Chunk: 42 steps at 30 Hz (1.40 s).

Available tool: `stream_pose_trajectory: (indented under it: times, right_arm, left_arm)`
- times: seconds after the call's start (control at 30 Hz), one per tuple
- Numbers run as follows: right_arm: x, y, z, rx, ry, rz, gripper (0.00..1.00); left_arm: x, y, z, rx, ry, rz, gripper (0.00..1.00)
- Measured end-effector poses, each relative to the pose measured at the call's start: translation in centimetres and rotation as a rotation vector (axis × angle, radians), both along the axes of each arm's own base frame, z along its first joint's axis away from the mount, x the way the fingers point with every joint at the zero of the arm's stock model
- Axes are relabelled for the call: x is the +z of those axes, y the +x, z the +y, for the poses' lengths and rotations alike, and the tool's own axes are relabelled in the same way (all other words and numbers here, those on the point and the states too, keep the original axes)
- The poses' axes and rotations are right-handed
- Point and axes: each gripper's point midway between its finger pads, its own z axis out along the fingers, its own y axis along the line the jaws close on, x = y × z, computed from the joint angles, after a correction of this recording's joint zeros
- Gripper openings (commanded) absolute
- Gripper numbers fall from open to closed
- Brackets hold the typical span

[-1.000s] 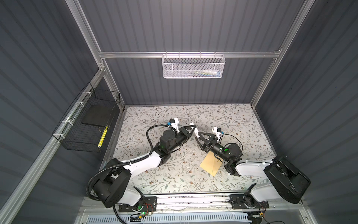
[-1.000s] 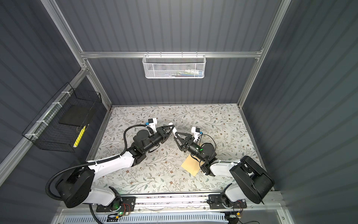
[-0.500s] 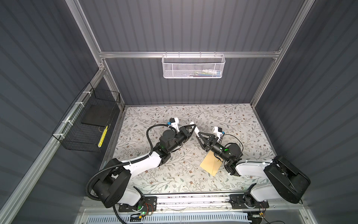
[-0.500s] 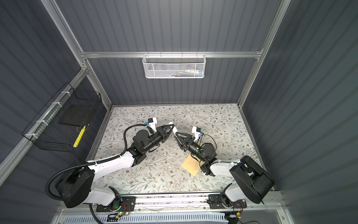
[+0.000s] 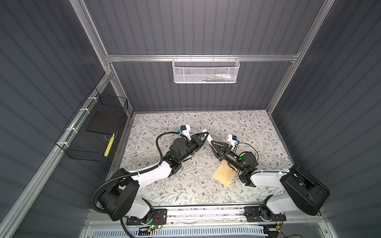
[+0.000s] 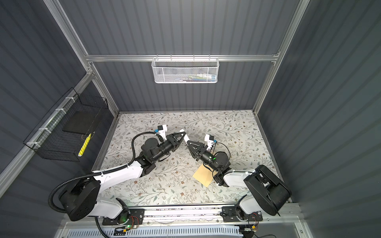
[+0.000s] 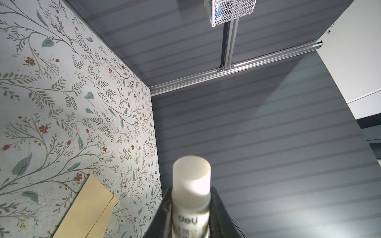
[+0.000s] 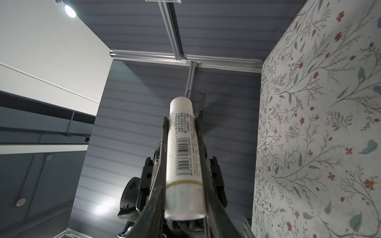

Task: Place the letter into the envelope and seal it

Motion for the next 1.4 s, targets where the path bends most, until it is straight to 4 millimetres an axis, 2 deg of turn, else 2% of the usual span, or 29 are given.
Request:
stream_pose_trajectory:
  times: [0.23,0.4,0.57,0.77,0.9,0.97,1.03,1.13,1.23,1.3,1.4]
  right_arm:
    - [-0.2,0.0,0.0,0.000,-0.013,-0.009,0.27]
    - [-1.0,0.0,0.0,-0.009,-0.086,-0.013,0.26]
    - [-1.7,-0.6,-0.2,-0.033,-0.292,-0.044,0.28]
    - [-1.3,-1.0,0.2,-0.061,-0.584,-0.103,0.35]
    - [-2.7,-1.6,0.1,-0.049,-0.754,-0.120,0.37]
    - [-3.8,-1.8,-0.2,-0.045,-0.819,-0.114,0.44]
    - [-5.0,-1.9,-0.7,-0.046,-0.872,-0.096,0.56]
    - [-5.5,-2.1,-1.3,-0.050,-0.911,-0.092,0.70]
    - [-4.3,-2.7,-1.9,-0.063,-0.894,-0.118,0.84]
    - [-2.7,-3.4,-2.7,-0.078,-0.863,-0.146,0.90]
    - [-0.1,-4.4,-5.0,-0.122,-0.794,-0.170,0.95]
  left_arm:
    - [-0.1,0.0,0.0,-0.001,0.001,0.005,0.00]
    - [-1.0,-0.1,-0.2,-0.013,0.026,0.032,0.00]
    - [-1.8,-0.3,-0.6,-0.036,0.069,0.072,0.00]
    - [-1.0,-0.3,-1.0,-0.054,0.081,0.062,0.00]
    - [-1.2,-0.3,-1.1,-0.059,0.091,0.070,0.00]
    - [-1.3,-0.4,-1.1,-0.062,0.093,0.072,0.00]
    - [-1.2,-0.4,-1.1,-0.062,0.095,0.068,0.00]
    - [-1.2,-0.4,-1.2,-0.069,0.101,0.060,0.00]
    - [-1.3,-0.6,-1.3,-0.084,0.122,0.041,0.00]
    - [-1.4,-0.8,-1.5,-0.105,0.157,0.019,0.00]
    - [-0.9,-1.3,-2.2,-0.159,0.238,-0.051,0.00]
